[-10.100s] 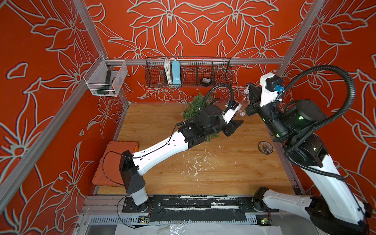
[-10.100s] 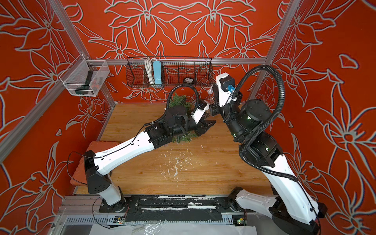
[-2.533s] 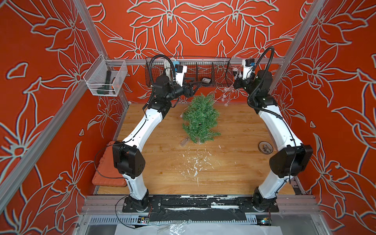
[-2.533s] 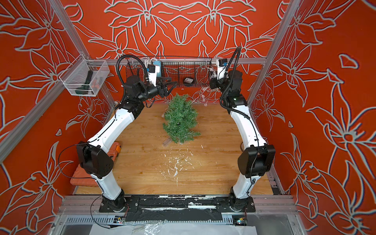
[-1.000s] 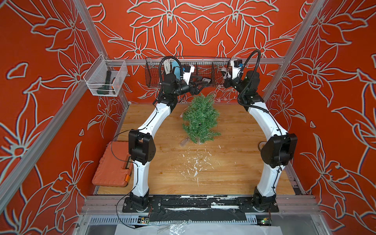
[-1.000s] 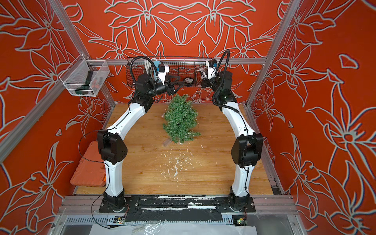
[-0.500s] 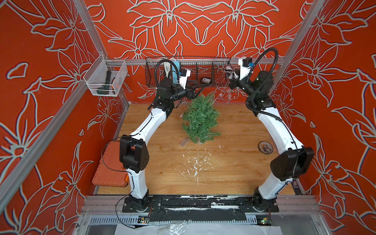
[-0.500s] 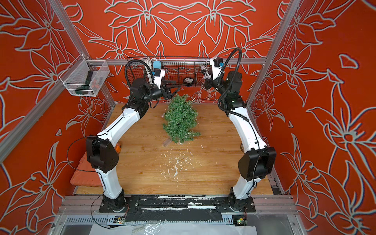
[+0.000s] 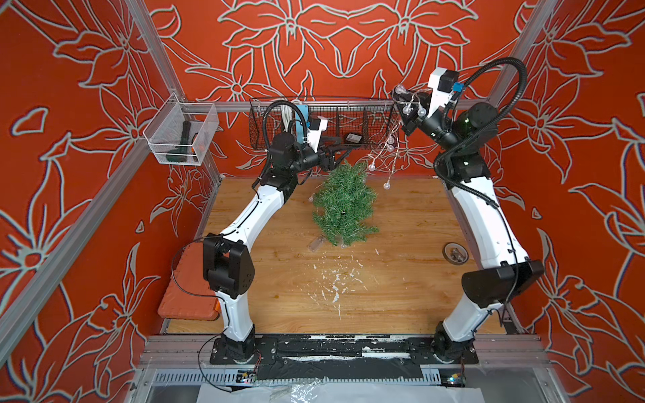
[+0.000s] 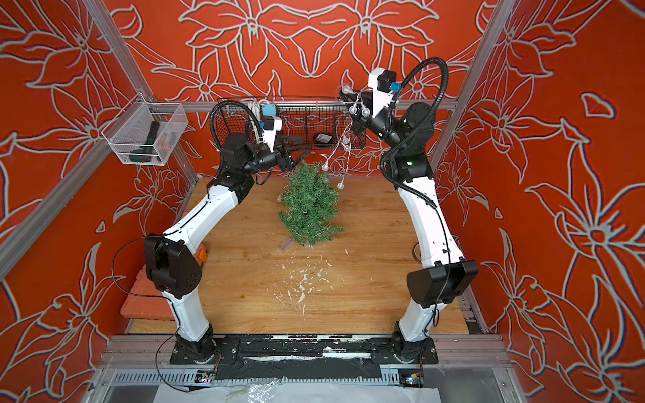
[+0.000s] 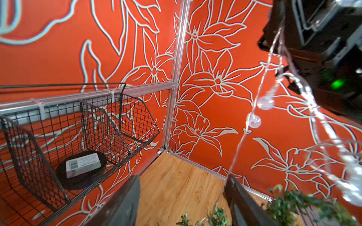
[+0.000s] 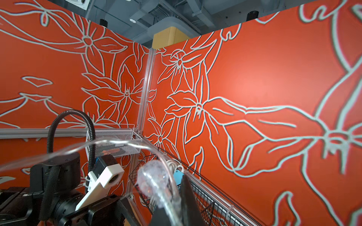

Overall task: Remove string lights from the small christmas tree
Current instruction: Remove the light string from the Christmas tree.

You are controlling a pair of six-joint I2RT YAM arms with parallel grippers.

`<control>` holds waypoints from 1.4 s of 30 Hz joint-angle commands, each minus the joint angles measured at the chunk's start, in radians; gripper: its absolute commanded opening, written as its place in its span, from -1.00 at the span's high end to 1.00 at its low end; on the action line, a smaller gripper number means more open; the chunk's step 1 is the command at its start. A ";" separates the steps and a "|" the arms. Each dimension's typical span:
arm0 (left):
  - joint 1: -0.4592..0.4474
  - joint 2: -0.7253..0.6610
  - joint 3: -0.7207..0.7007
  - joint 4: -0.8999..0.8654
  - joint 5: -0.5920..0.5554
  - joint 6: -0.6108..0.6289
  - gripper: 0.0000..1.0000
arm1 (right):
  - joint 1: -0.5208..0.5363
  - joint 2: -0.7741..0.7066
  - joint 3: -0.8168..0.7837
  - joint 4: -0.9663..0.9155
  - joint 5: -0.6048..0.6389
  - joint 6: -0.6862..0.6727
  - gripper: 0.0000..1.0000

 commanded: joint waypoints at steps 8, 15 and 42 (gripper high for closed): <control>0.020 0.132 0.186 0.129 0.086 -0.073 -0.40 | -0.008 0.422 0.580 -0.208 -0.130 0.099 1.00; 0.007 0.305 0.455 0.061 0.164 -0.094 -0.47 | -0.003 0.530 0.675 -0.161 -0.128 0.137 1.00; -0.019 0.386 0.512 0.086 0.111 -0.079 -0.18 | 0.130 0.564 0.631 0.055 -0.299 0.319 1.00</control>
